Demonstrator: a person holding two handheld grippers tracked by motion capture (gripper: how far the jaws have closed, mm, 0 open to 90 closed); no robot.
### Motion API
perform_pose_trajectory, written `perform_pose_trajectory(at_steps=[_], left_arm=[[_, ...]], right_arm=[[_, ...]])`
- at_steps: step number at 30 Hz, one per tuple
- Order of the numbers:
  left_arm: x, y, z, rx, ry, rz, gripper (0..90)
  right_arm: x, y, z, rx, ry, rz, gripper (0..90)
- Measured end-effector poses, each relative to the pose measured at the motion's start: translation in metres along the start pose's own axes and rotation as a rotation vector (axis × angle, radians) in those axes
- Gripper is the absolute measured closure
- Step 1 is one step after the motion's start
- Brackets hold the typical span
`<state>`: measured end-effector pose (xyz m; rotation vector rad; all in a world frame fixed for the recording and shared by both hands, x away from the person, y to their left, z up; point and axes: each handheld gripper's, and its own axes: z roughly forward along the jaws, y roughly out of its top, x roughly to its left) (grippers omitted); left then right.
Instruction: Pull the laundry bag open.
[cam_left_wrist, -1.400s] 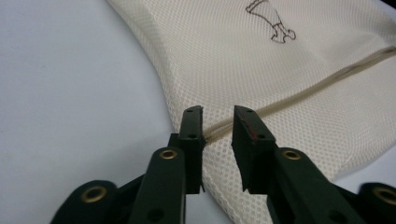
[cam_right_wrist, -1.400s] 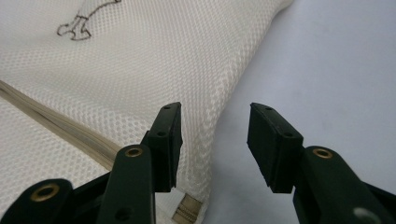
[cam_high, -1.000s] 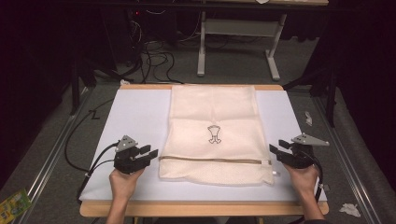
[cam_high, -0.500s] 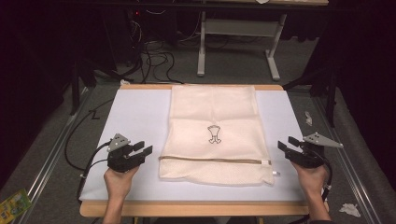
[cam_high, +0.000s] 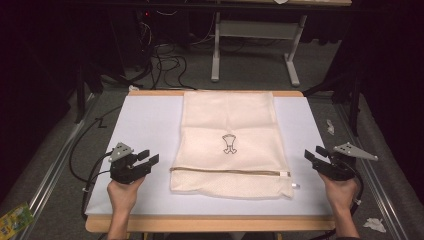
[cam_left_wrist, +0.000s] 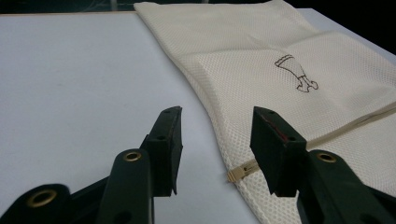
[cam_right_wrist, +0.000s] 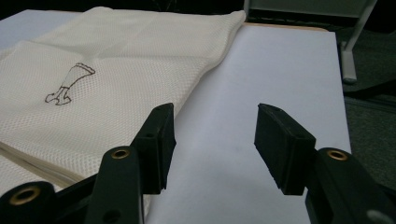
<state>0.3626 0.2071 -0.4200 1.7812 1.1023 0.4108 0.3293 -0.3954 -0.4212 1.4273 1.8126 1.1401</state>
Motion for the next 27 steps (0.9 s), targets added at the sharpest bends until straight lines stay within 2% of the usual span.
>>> perform_pose_trajectory(at_steps=[15,21,27], left_arm=[[0.011,-0.001,-0.006,-0.012,0.032,-0.037,48.0],[0.018,-0.004,-0.006,-0.016,0.030,-0.080,46.0],[0.023,-0.006,-0.008,-0.028,0.044,-0.102,42.3]], right_arm=[[-0.012,-0.003,-0.008,-0.012,-0.025,0.026,44.5],[-0.019,-0.005,-0.010,-0.032,-0.018,0.049,40.8],[-0.024,-0.006,-0.014,-0.038,-0.026,0.072,36.9]])
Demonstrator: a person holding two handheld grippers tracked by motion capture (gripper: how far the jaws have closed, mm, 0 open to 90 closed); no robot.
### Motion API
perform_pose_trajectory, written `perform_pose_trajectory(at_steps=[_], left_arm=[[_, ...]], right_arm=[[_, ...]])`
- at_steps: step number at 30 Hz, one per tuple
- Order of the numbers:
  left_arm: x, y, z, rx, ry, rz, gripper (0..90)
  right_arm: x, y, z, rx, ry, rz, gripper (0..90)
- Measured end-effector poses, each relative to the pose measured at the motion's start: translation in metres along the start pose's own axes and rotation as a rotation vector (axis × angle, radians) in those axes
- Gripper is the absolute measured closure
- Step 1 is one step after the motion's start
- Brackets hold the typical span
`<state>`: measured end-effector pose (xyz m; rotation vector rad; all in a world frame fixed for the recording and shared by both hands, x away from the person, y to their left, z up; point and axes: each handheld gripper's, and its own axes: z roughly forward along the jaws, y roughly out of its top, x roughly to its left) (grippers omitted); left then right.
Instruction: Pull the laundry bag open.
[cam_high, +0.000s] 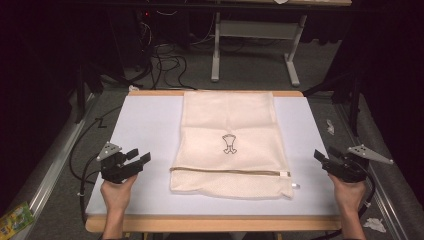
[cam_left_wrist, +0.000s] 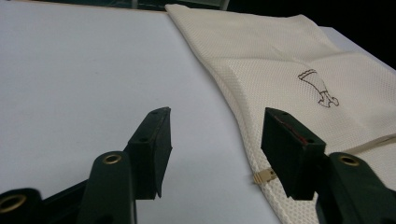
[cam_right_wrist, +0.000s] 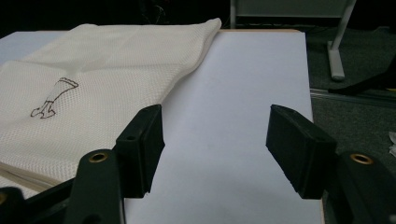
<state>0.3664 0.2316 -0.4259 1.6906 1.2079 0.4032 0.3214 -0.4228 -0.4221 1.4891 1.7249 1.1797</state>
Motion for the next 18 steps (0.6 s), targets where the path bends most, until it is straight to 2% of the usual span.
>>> perform_pose_trajectory(at_steps=[7,11,15,18], left_arm=[[0.005,0.000,0.002,0.006,0.004,-0.013,36.5],[0.007,-0.003,0.004,0.006,0.008,-0.019,33.8],[0.009,-0.004,0.007,0.012,0.006,-0.024,31.1],[0.011,-0.004,0.008,0.012,0.008,-0.024,29.8]], right_arm=[[-0.008,-0.003,0.001,0.004,0.008,0.036,28.8],[-0.011,-0.004,0.004,0.029,0.004,0.046,24.5],[-0.015,-0.007,0.005,0.036,0.025,0.060,21.3],[-0.015,-0.009,0.006,0.045,0.010,0.073,17.7]])
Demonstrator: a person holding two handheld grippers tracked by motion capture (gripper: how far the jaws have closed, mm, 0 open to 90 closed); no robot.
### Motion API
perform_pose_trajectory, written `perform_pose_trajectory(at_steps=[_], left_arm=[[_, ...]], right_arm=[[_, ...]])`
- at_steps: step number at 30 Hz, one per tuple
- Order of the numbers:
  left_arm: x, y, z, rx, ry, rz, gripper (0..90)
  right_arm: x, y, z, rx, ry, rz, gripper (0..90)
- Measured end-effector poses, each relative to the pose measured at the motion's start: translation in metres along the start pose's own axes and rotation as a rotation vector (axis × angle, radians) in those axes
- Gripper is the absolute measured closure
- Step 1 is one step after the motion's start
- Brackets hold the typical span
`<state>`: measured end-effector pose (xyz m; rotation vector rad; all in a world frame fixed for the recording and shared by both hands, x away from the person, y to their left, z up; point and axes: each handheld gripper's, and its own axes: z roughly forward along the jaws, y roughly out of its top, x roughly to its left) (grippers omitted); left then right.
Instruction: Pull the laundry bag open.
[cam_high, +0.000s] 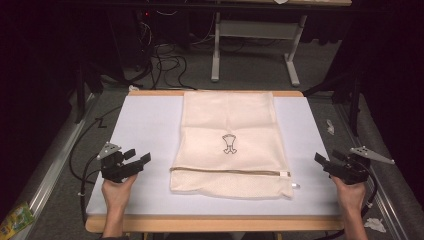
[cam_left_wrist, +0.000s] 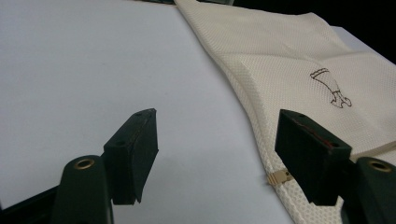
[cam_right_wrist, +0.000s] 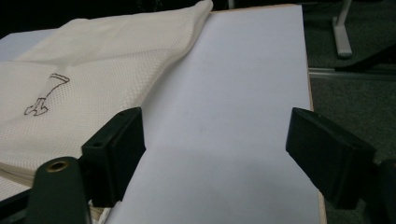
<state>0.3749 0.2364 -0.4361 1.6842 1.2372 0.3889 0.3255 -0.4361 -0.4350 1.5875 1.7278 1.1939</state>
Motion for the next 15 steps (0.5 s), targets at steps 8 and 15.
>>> perform_pose_trajectory(at_steps=[8,15], left_arm=[[0.005,-0.003,0.003,0.010,-0.032,-0.022,28.3],[0.004,-0.006,0.006,0.004,-0.038,-0.006,22.3]], right_arm=[[0.005,-0.006,0.003,-0.001,-0.038,-0.029,14.2],[0.019,-0.011,0.002,-0.027,-0.030,-0.119,7.2]])
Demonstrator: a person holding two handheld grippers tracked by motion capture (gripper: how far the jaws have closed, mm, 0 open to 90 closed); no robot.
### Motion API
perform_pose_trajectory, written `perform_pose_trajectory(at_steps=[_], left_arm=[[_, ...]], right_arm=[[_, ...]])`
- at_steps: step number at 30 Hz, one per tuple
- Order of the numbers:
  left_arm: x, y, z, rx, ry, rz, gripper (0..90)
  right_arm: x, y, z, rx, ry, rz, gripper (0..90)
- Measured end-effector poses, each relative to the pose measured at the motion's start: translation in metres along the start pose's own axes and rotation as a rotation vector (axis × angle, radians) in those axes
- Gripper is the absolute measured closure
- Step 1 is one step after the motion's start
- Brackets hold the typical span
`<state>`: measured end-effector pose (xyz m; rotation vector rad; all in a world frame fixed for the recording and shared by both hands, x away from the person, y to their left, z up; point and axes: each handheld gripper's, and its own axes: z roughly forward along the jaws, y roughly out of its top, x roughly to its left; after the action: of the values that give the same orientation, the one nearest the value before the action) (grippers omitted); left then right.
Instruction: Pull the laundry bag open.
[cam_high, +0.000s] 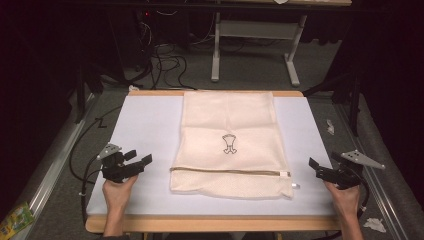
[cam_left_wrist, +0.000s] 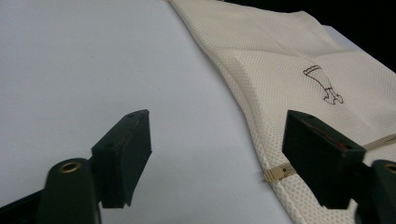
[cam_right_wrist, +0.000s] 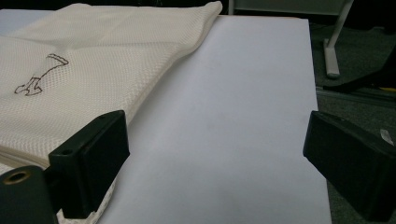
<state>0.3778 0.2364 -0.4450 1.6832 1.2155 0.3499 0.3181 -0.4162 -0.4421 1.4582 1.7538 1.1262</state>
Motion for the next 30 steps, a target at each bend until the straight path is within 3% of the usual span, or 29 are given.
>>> perform_pose_trajectory(at_steps=[5,12,16,22,28,30], left_arm=[[-0.001,-0.002,0.005,0.012,0.003,0.019,16.2],[-0.001,-0.008,0.017,0.012,-0.002,0.024,15.2],[-0.002,-0.010,0.024,0.022,-0.001,0.028,14.5],[-0.001,-0.012,0.030,0.023,0.036,0.031,14.5],[0.000,-0.012,0.037,0.021,0.051,0.024,14.7],[0.003,-0.013,0.043,0.052,0.075,0.018,14.6]], right_arm=[[0.003,-0.003,0.005,0.011,-0.013,0.012,10.6],[0.004,-0.007,0.007,-0.008,-0.020,0.019,10.2],[0.003,-0.010,0.011,0.021,-0.050,0.012,10.7],[-0.004,-0.013,0.016,0.033,-0.038,0.050,14.6],[-0.006,-0.012,0.021,0.038,-0.066,0.076,17.0],[-0.008,-0.010,0.024,0.039,-0.086,0.079,17.6]])
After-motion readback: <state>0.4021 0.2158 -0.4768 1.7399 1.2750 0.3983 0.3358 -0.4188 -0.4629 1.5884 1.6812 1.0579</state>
